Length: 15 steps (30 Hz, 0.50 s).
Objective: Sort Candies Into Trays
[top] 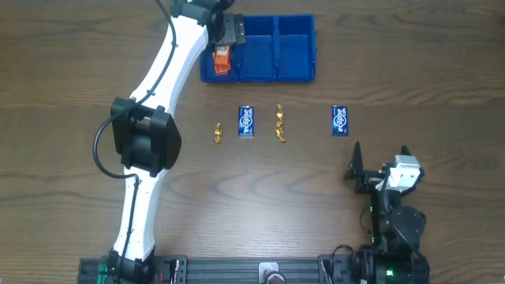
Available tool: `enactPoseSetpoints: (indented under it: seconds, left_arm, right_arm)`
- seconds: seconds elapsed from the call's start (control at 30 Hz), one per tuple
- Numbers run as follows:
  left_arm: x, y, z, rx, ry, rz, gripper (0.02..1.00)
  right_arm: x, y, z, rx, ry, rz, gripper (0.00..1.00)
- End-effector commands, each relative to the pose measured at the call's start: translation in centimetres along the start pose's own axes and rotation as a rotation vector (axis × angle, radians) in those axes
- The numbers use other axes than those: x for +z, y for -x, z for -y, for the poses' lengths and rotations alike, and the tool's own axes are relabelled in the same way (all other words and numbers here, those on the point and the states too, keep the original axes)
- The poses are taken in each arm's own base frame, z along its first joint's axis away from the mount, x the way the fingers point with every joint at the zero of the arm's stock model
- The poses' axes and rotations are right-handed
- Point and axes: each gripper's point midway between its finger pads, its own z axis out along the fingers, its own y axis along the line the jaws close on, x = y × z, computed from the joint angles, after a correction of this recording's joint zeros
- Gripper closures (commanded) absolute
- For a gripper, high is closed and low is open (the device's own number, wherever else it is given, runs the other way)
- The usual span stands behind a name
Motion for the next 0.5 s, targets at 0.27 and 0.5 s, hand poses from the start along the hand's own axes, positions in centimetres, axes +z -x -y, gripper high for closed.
enactPoseSetpoints:
  seconds: [0.27,0.5]
  left_arm:
    - [-6.6,1.2,0.8,0.002,-0.009,0.074,0.020]
    - [-22.2,4.5,-0.5,0.027,-0.029,0.388,0.020]
  right_arm:
    - [0.0,-0.1,0.4,0.013,-0.019,0.001,0.003]
    - [0.0,-0.1,0.4,0.014,-0.019,0.001,0.003]
